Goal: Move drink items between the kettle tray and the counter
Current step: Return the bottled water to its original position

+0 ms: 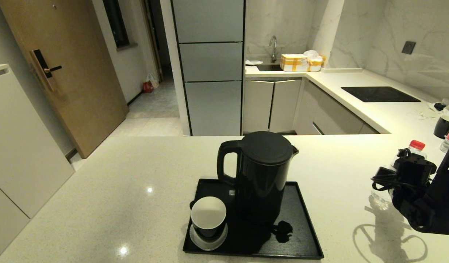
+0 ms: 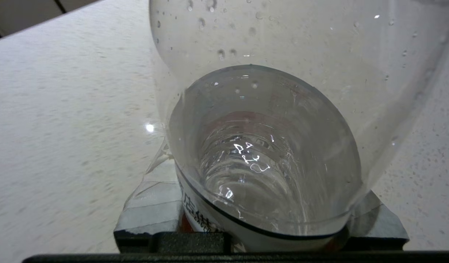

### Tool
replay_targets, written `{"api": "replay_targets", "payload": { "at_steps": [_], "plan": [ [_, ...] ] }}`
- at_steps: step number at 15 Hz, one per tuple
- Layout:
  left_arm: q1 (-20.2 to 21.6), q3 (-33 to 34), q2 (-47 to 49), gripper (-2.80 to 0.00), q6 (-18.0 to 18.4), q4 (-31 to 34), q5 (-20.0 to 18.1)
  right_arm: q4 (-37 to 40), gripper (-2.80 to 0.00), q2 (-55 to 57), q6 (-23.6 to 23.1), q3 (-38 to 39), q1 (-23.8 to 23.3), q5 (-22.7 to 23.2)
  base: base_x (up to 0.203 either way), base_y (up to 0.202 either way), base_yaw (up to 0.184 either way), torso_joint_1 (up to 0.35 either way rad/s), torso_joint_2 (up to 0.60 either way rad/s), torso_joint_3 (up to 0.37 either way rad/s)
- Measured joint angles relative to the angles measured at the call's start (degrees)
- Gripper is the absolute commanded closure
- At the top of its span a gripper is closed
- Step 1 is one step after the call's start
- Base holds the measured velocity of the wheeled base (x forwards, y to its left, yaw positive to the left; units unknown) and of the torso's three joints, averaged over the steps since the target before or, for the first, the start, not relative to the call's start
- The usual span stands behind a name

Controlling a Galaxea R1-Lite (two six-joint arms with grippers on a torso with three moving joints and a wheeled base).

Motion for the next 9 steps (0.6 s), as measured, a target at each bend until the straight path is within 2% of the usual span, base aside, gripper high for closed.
{"api": "replay_targets", "payload": {
  "at_steps": [3, 6, 9],
  "plan": [
    [0.05, 0.0, 0.0, 0.0, 0.0, 0.0, -0.02, -2.56, 0.0, -6.49, -2.99, 5.3, 5.56, -0.28, 0.0, 0.0, 0.0, 0.0, 0.0, 0.0],
    [0.0, 0.0, 0.0, 0.0, 0.0, 0.0, -0.02, -7.17, 0.0, -11.38, -8.07, 10.45, 13.75, -1.2, 0.0, 0.0, 0.0, 0.0, 0.0, 0.0],
    [0.1, 0.0, 0.0, 0.0, -0.02, -0.01, 0.01, -7.64, 0.0, -13.11, -9.66, 15.36, 22.91, -3.54, 0.0, 0.0, 0.0, 0.0, 0.0, 0.0]
  ]
}}
